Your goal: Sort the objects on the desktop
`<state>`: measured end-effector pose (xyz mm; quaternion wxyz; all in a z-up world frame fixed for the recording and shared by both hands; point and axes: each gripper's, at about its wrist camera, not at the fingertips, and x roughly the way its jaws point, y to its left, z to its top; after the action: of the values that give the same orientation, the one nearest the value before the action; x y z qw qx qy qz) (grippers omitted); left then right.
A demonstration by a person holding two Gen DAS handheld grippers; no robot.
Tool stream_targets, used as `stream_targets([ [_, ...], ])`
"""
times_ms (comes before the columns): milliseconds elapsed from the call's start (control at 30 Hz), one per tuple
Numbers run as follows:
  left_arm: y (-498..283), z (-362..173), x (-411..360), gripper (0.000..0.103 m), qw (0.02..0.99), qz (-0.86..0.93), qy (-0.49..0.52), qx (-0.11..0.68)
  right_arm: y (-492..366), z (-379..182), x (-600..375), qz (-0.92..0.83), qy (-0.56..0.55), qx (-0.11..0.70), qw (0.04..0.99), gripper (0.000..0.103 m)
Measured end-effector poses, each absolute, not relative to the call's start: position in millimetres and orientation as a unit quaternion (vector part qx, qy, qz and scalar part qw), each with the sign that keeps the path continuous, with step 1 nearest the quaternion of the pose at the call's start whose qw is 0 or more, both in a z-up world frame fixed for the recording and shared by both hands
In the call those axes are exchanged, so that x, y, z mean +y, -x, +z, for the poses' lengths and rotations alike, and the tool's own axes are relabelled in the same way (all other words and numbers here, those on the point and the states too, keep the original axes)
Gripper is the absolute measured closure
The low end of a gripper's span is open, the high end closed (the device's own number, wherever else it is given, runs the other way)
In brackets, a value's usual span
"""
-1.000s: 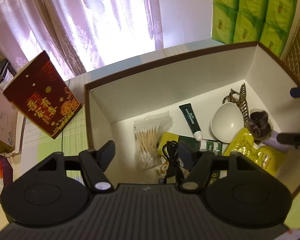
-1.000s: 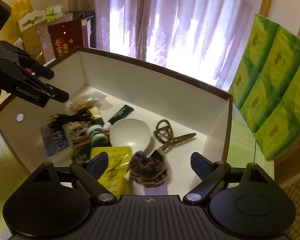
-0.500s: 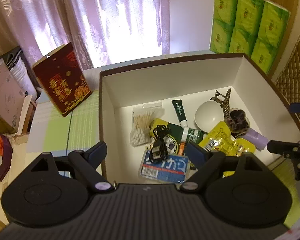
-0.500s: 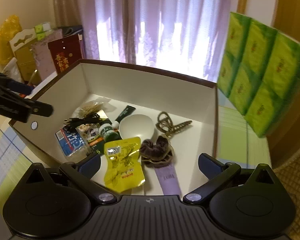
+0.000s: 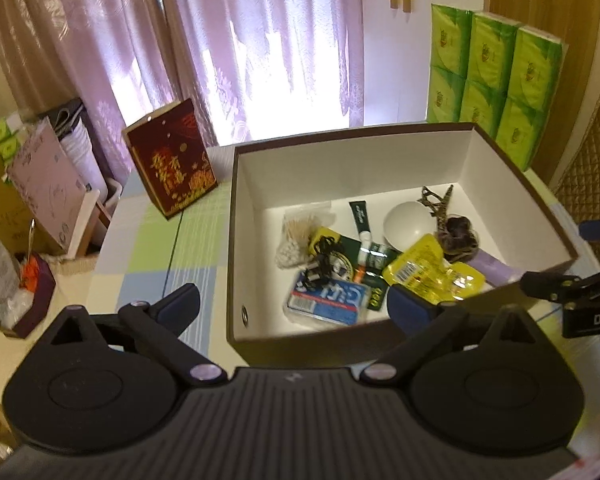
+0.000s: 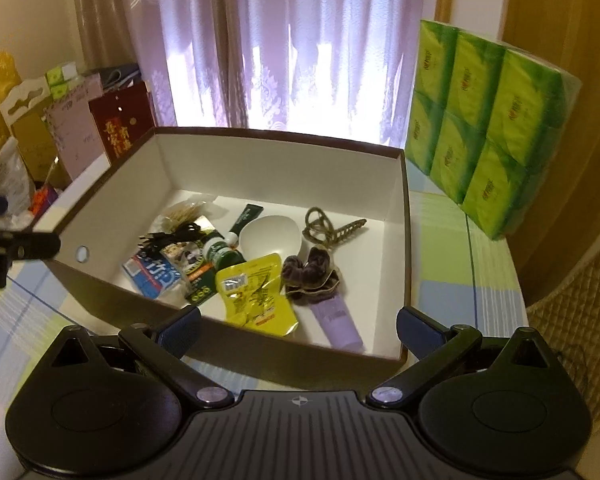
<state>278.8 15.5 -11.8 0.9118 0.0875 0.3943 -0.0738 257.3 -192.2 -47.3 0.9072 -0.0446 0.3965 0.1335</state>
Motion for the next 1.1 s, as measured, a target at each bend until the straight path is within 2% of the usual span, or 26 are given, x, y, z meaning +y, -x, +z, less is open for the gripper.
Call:
stream_targets([
  [1100, -150, 34, 7, 0.005, 0.926, -0.053, -0.057, 0.370, -153, 1, -196, 0.160, 0.024, 0.353, 0.921, 0.002],
])
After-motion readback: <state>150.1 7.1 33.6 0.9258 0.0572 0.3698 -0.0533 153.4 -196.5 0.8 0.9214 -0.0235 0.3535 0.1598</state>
